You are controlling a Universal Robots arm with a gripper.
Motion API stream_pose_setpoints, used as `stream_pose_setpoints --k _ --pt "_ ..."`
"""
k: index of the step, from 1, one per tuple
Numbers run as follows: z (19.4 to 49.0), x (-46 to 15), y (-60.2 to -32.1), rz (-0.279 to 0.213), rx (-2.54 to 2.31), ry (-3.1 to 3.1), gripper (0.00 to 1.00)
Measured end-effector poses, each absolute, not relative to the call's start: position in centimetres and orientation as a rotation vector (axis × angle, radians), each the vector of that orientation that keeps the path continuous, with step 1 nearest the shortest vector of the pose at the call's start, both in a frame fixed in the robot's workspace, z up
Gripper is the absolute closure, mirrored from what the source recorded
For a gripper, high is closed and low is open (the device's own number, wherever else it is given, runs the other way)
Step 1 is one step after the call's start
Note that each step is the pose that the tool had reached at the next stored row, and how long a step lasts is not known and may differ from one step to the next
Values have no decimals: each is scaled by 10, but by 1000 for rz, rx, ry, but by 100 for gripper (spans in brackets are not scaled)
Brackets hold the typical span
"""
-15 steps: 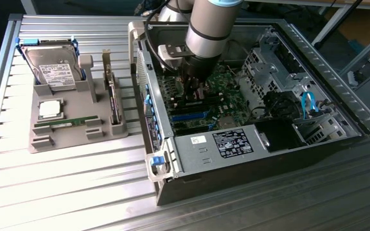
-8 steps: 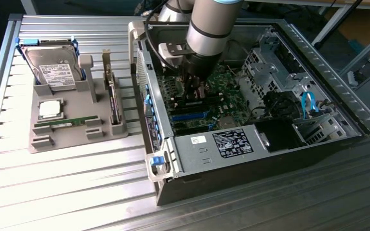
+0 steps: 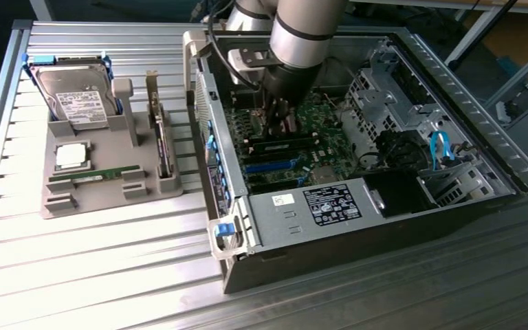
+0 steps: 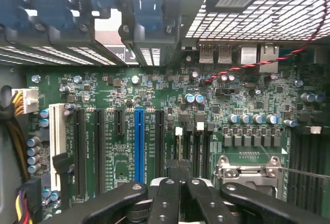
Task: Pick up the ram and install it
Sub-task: 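Press down the ram until it locks into place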
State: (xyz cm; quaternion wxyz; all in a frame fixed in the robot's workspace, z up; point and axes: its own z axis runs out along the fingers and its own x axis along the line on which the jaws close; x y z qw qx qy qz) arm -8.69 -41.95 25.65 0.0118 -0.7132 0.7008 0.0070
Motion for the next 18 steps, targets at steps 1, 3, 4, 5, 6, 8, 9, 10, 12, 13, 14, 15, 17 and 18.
stream_pose_setpoints --k 1,3,4,5,6,8,9,10,12,13,14,15,17,18 --pt "260 -87 -419 22 -2224 2185 90" --pt "264 -86 -419 22 -2224 2185 90" --pt "267 -86 -419 22 -2224 2185 90" --pt "269 -86 -420 22 -2224 2185 90" --pt "273 -86 -420 22 -2224 2185 90" --pt "276 -86 -420 22 -2224 2185 90" --pt "280 -85 -419 22 -2224 2185 90" --pt "282 -85 -420 22 -2224 2185 90" --pt "286 -85 -420 22 -2224 2185 90" --pt "288 -85 -420 22 -2224 2185 90" --pt "289 -85 -420 22 -2224 2185 90" --pt "291 -84 -420 22 -2224 2185 90" --pt "295 -84 -420 22 -2224 2185 90" --pt "297 -84 -420 22 -2224 2185 90"
